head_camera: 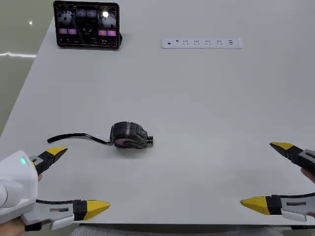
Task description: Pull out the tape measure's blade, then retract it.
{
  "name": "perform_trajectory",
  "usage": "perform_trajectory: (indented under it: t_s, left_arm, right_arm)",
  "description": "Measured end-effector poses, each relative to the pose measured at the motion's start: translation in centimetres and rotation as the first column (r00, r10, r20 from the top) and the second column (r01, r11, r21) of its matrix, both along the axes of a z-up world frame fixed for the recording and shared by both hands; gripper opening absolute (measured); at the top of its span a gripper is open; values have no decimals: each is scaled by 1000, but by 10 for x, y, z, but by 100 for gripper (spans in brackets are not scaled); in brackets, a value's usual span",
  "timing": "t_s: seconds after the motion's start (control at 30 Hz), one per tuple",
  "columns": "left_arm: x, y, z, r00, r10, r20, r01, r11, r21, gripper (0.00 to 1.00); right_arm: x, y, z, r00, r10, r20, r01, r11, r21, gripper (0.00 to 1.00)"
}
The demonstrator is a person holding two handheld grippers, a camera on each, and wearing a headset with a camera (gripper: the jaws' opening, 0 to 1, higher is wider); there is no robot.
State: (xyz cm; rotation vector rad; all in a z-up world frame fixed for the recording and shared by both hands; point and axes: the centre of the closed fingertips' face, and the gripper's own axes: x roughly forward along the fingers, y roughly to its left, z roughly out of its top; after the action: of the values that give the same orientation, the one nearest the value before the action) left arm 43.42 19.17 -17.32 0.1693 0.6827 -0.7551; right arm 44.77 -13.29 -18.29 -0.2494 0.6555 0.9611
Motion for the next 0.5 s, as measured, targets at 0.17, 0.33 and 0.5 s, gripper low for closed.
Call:
perform_trajectory:
  t_s: [0.17,0.33,0.5]
  left_arm:
    - [0,0,-1,1000,0,-4,0,1000,-1,99]
    - [-1,1,-3,1000,0,-10,0,1000,0,99]
    - [-5,-2,-6,999,-7,-45,6,1000,-18,99]
  right_arm:
    - [1,0,1,1000,1,1,-1,1000,-1,98]
    - [2,1,1,1000,3,0,-3,1000,-1,98]
    - [2,2,0,1000,5,-3,-5,1000,0,97]
